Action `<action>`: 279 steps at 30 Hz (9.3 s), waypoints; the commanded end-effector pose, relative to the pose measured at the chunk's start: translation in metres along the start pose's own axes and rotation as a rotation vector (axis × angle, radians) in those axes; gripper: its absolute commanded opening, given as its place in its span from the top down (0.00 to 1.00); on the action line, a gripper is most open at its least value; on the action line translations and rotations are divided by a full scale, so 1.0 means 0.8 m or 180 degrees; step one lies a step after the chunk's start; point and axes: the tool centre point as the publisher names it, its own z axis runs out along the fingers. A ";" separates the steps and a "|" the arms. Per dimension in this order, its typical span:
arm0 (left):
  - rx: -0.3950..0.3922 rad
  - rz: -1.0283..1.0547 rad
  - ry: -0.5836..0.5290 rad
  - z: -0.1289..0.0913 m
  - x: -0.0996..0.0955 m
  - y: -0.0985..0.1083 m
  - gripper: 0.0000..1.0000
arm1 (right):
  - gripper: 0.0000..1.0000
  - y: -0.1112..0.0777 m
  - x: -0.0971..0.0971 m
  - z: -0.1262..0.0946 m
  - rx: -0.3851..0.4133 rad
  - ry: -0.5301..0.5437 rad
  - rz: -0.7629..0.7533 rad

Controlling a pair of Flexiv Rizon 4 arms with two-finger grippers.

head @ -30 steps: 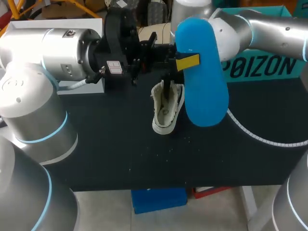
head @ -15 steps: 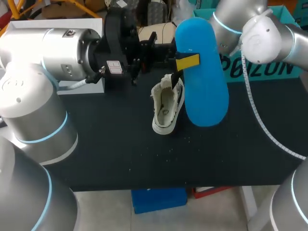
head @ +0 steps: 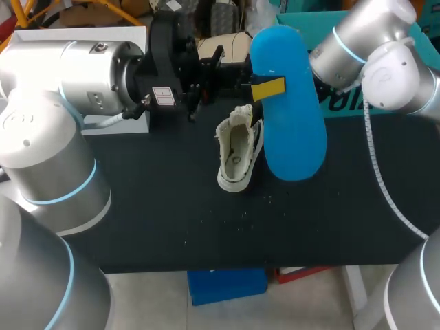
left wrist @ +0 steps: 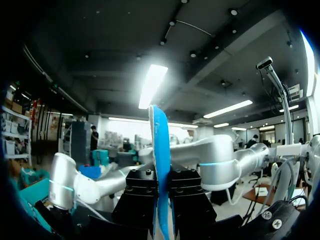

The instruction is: Take the shoe out of the shoebox, open the shoe tongue, remove and reinsert the insole, then place the shoe into the shoebox

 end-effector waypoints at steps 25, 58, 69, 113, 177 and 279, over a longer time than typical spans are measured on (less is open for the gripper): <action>0.0006 0.0004 -0.0011 0.002 0.001 0.002 1.00 | 0.00 -0.009 0.015 -0.072 -0.0604 0.1378 0.0268; 0.0006 0.0004 -0.0011 0.002 0.001 0.002 1.00 | 0.00 -0.013 0.068 -0.116 -0.0477 0.2634 0.0191; 0.0006 0.0004 -0.0011 0.002 0.001 0.002 1.00 | 0.00 -0.020 0.071 -0.112 -0.0502 0.2801 0.0190; -0.0436 0.1275 0.0367 -0.038 -0.055 0.122 1.00 | 0.00 -0.022 0.068 -0.108 -0.0528 0.2790 0.0206; -0.1334 0.5761 0.0238 -0.125 -0.087 0.370 1.00 | 0.00 -0.022 0.068 -0.108 -0.0528 0.2790 0.0206; -0.4475 0.4297 0.1882 -0.202 -0.202 0.302 0.00 | 1.00 -0.033 0.104 -0.047 -0.0090 0.2631 -0.0206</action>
